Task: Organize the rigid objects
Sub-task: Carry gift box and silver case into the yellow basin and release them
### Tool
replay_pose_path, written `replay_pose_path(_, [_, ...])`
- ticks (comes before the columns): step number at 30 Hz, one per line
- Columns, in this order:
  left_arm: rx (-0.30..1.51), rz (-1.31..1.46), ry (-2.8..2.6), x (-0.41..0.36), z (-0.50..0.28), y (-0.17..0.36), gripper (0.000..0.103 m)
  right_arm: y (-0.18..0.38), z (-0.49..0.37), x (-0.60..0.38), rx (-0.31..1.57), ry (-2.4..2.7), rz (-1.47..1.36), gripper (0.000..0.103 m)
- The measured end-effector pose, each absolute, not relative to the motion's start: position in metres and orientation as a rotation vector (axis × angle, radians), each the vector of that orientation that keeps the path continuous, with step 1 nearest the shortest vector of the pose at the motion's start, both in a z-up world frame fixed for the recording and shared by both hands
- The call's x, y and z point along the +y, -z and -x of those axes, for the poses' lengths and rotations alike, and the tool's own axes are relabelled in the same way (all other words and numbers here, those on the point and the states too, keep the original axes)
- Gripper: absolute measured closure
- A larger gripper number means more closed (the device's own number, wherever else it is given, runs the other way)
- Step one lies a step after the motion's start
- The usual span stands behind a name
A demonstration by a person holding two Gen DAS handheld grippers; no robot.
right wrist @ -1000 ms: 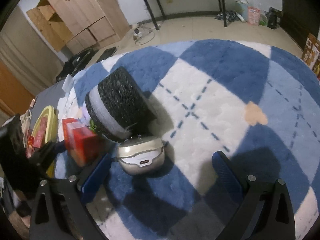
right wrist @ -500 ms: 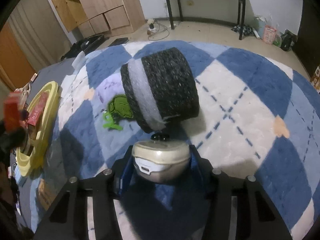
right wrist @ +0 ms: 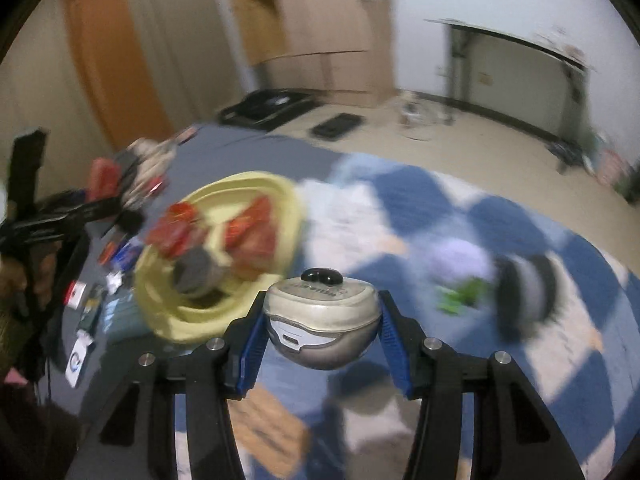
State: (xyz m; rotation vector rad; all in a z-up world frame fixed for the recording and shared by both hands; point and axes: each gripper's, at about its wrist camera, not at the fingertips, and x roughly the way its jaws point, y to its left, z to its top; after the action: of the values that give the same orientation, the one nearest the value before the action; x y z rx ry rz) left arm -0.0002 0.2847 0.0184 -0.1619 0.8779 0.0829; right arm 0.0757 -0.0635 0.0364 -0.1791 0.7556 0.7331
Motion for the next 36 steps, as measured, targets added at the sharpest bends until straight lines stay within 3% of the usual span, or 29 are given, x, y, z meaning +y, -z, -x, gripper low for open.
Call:
replay_pose_path(12, [0.911,0.314,-0.271,0.335,-0.041,0.023,0.013,0.008,-0.119,0.097,0.801,-0.795,0.342,0.052])
replay_pose_path(25, [1.001,0.291,-0.246,0.329,-0.061,0.058,0.012,0.045,-0.136,0.158,0.742,-0.783,0.48,0.05])
replay_pose_path(26, [0.998,0.297,-0.25,0.33,-0.059,0.056,0.01,0.046,-0.134,0.159,0.736,-0.785,0.489,0.046])
replay_pose_path(28, [0.973,0.317,-0.265,0.332,-0.055,0.05,0.005,0.043,-0.129,0.155,0.733,-0.801,0.472,0.017])
replay_pose_path(36, [0.877,0.303,-0.257,0.312,-0.048,0.005,0.0,0.003,-0.1,0.104,0.643,-0.815,0.408,0.0])
